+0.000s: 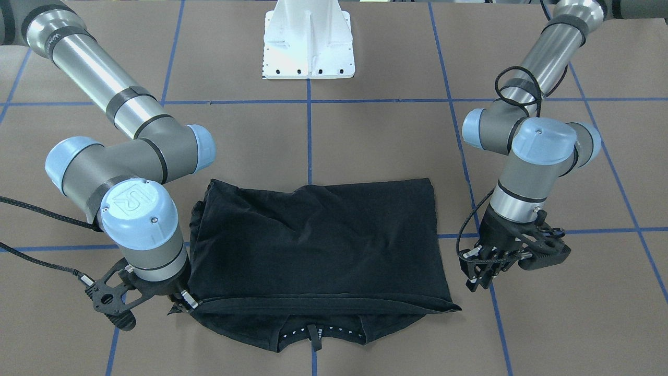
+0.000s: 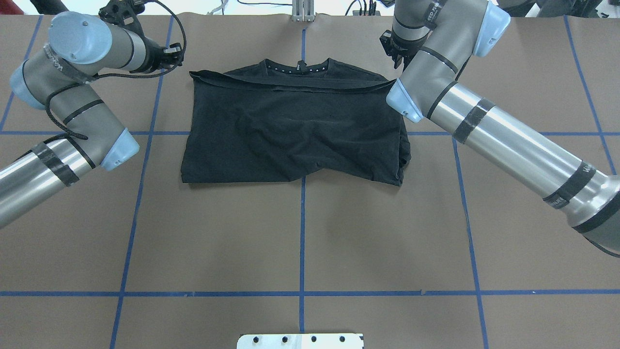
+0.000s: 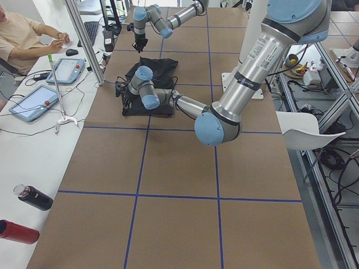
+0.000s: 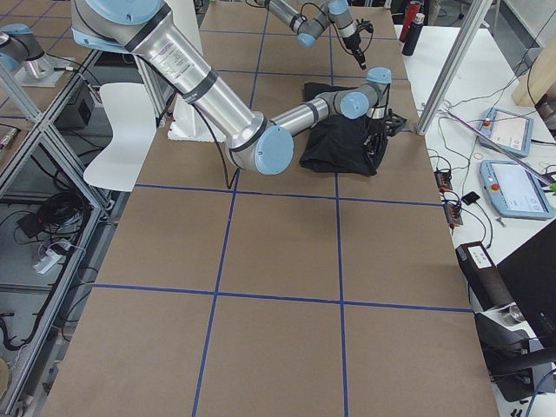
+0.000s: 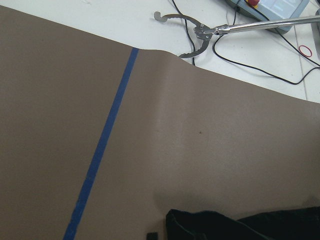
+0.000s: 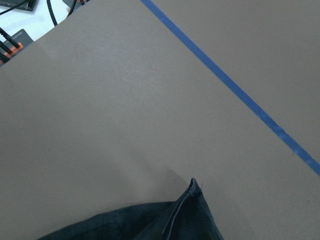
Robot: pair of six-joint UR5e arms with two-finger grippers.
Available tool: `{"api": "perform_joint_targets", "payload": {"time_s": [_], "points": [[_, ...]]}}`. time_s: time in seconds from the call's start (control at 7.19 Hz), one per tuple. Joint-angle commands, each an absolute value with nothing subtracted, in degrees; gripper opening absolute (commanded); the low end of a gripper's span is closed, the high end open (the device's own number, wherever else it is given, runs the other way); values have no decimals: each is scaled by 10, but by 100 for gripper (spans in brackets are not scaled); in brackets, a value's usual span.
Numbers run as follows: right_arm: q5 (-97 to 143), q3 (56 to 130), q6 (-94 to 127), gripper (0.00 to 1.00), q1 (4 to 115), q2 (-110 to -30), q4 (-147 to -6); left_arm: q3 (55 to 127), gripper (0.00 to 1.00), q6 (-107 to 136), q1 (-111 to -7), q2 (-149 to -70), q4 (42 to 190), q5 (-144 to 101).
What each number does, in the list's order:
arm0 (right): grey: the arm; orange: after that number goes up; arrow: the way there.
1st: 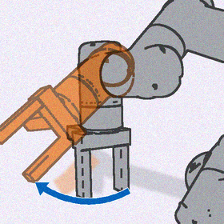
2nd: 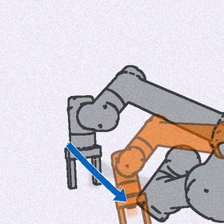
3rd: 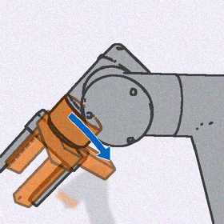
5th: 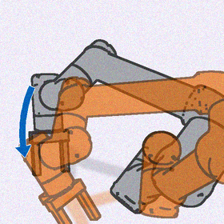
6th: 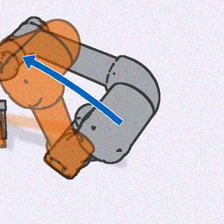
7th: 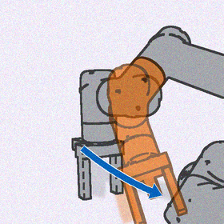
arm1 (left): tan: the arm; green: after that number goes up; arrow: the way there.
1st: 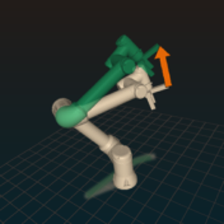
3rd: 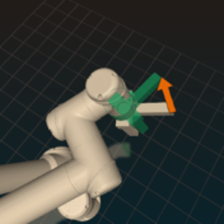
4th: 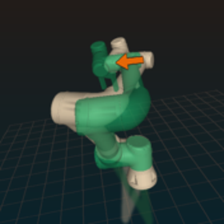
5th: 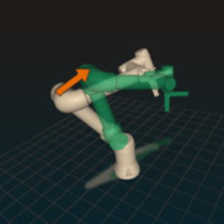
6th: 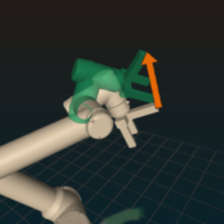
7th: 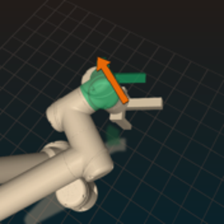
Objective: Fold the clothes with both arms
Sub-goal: 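Move the right gripper down to the folded shirt's near corner and grasp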
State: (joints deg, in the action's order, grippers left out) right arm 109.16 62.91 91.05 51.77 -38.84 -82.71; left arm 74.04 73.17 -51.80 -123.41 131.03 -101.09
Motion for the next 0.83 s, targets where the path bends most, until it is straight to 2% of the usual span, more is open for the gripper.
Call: {"api": "perform_joint_targets", "payload": {"time_s": [0.0,0.14,0.42,0.7], "points": [[1093,637,915,48,517,-390,-826,747,38,731,-519,-1228,1310,-1012],[1098,684,918,48,512,-417,-825,753,39,731,-519,-1227,1310,-1012],[1094,863,950,48,465,-544,-825,774,39,732,-519,-1210,1307,-1012],[1060,969,996,50,412,-625,-825,794,40,733,-520,-1205,1304,-1010]]}}
